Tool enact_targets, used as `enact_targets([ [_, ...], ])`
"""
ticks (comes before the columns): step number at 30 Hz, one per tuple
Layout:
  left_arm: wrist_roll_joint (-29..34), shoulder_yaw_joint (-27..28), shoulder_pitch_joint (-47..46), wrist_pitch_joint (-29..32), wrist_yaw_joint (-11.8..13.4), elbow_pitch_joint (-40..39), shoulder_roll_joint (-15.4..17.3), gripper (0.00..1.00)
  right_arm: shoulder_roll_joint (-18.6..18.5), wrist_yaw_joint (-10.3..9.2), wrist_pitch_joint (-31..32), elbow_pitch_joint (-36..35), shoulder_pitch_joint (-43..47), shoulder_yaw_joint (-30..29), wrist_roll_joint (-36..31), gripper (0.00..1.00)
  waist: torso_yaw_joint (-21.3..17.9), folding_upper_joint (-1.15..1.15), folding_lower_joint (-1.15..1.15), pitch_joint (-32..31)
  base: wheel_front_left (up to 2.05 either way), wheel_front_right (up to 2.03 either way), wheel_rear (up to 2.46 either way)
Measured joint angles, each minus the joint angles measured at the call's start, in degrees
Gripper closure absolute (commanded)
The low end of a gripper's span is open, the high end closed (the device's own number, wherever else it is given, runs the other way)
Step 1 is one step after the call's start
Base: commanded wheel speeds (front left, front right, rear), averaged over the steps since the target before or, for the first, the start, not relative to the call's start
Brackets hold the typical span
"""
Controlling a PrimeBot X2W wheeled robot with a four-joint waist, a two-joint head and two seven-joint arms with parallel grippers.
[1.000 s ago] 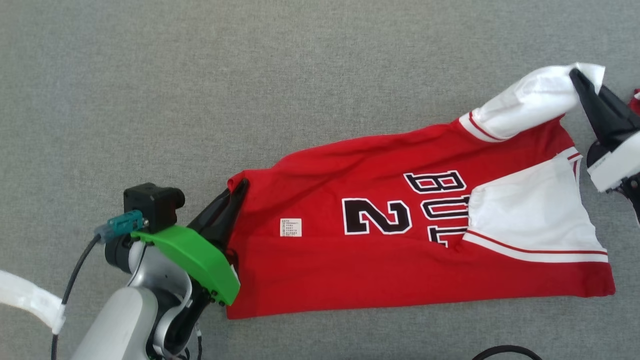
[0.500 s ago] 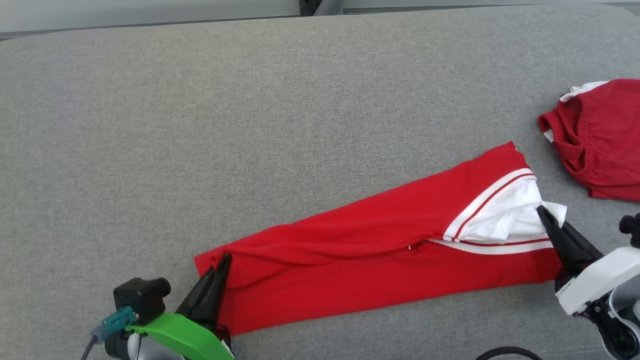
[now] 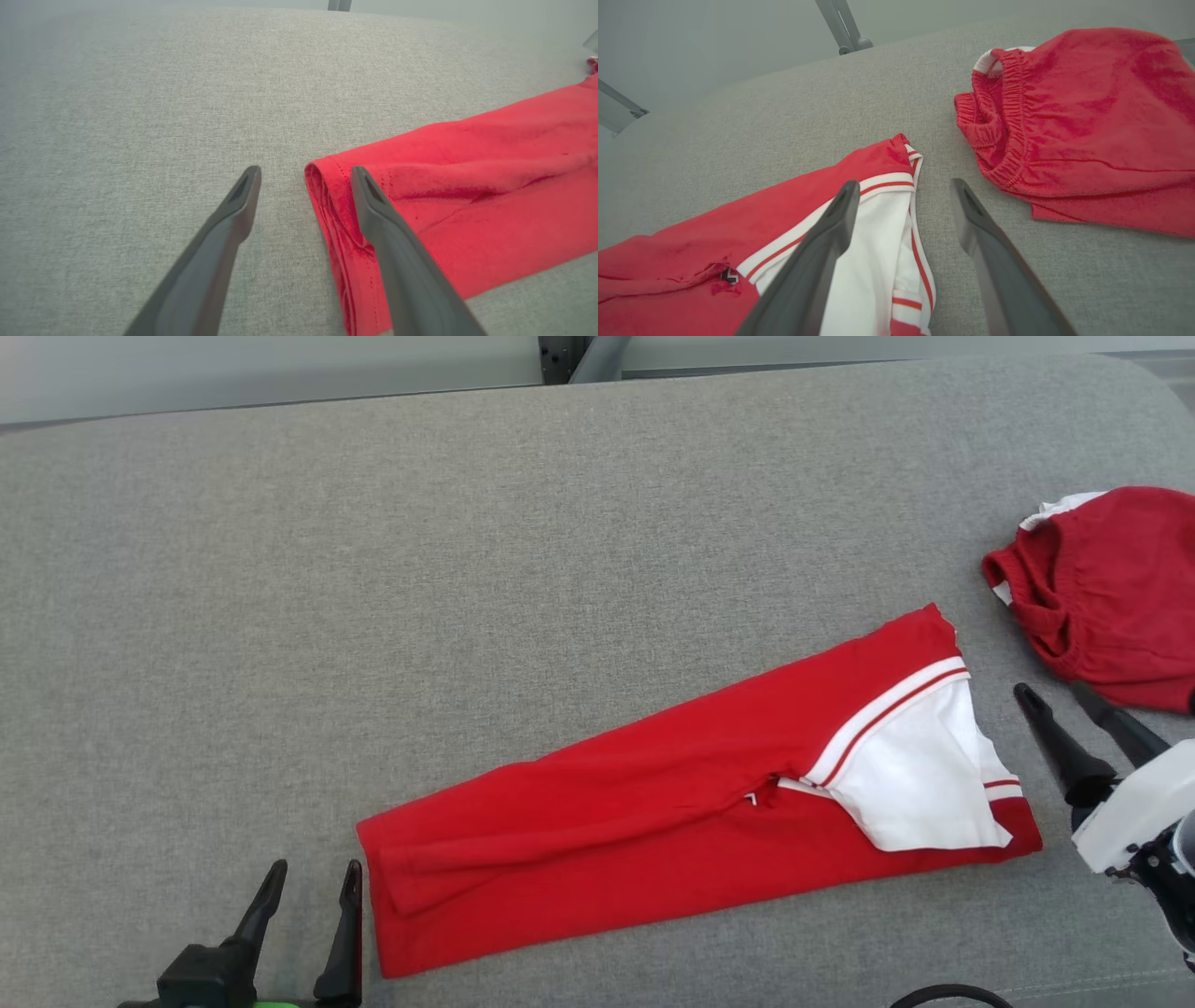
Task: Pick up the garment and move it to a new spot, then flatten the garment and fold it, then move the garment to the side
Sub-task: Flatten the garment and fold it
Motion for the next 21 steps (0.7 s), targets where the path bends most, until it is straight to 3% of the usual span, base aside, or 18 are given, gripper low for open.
enact_targets([
  [4, 3.26, 1.14, 0.85, -2.85, 3.71, -0.42, -1.37, 0.00, 3.01, 0.00, 5.03, 3.59, -2.07, 0.59, -2.29, 0.00, 1.10, 0.00, 0.00, -0.08, 0.00, 0.00, 0.00],
  [11, 4.21, 3.87, 0.88, -3.75, 4.20, -0.15, -5.54, 0.00, 5.80, 0.00, 8.62, 12.10, -4.50, 0.80, -5.73, 0.00, 4.17, 0.00, 0.00, 0.23, 0.00, 0.00, 0.00],
  [14, 5.30, 5.72, 0.88, -3.92, 3.36, -0.59, -7.54, 0.00, 5.66, 0.01, 9.37, 15.43, -5.40, 1.14, -7.71, 0.00, 5.58, 0.00, 0.00, 0.46, 0.00, 0.00, 0.00],
  [20, 7.76, 7.08, 0.90, -3.97, 0.01, 0.59, -11.17, 0.00, 5.16, -0.02, 13.96, 19.03, -7.38, 3.61, -5.58, 0.00, 8.02, 0.00, 0.00, 0.85, 0.00, 0.00, 0.00],
  [21, 7.82, 7.28, 0.80, -3.98, -0.55, 0.94, -11.70, 0.00, 5.00, -0.11, 15.06, 19.27, -7.77, 4.08, -4.38, 0.13, 8.33, -0.01, 0.00, 0.88, 0.00, 0.00, 0.00],
])
